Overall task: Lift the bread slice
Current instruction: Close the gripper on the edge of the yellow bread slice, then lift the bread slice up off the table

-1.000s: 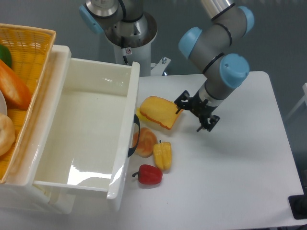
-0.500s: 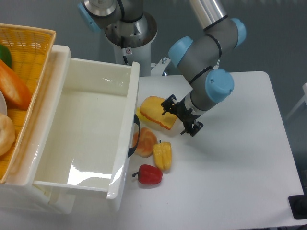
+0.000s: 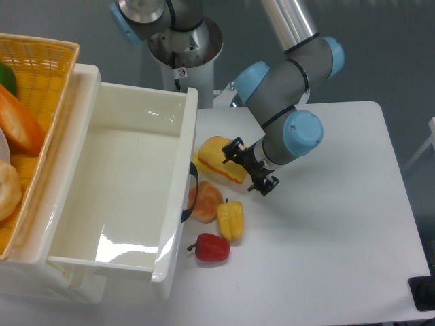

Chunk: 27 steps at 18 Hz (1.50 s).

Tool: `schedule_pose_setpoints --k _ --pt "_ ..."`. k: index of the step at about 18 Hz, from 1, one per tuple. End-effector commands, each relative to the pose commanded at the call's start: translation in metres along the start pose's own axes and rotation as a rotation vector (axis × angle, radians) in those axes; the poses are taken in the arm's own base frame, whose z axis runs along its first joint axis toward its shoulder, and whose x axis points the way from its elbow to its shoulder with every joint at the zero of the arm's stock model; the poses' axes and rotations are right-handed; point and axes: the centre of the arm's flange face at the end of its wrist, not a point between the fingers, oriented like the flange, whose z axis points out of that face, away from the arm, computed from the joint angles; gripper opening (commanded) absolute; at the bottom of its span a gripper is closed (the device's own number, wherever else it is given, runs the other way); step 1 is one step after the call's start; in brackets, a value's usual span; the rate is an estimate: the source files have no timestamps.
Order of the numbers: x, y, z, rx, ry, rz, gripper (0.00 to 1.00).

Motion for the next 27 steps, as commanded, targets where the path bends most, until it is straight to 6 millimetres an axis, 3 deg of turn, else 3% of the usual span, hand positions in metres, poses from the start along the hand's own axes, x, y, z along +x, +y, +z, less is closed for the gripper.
schedule_pose_setpoints --k 7,9,11,15,20,24,27 --pt "-0.002 0.000 -0.006 -0.004 0.007 -0.001 0.38" --pt "-0.002 0.000 -0.006 -0.003 0.010 -0.003 0.28" --pt "-0.003 0.000 -0.009 -0.003 0.004 -0.007 0.24" --pt "-0.001 0.000 -0.015 0.001 -0.009 -0.015 0.02" --pt "0.005 0.005 -0.043 0.022 -0.060 -0.041 0.00" --pt "-0.001 0.005 -0.105 0.057 -0.175 -0.159 0.00" --pt "-0.014 0.021 -0.148 0.080 -0.250 -0.250 0.00"
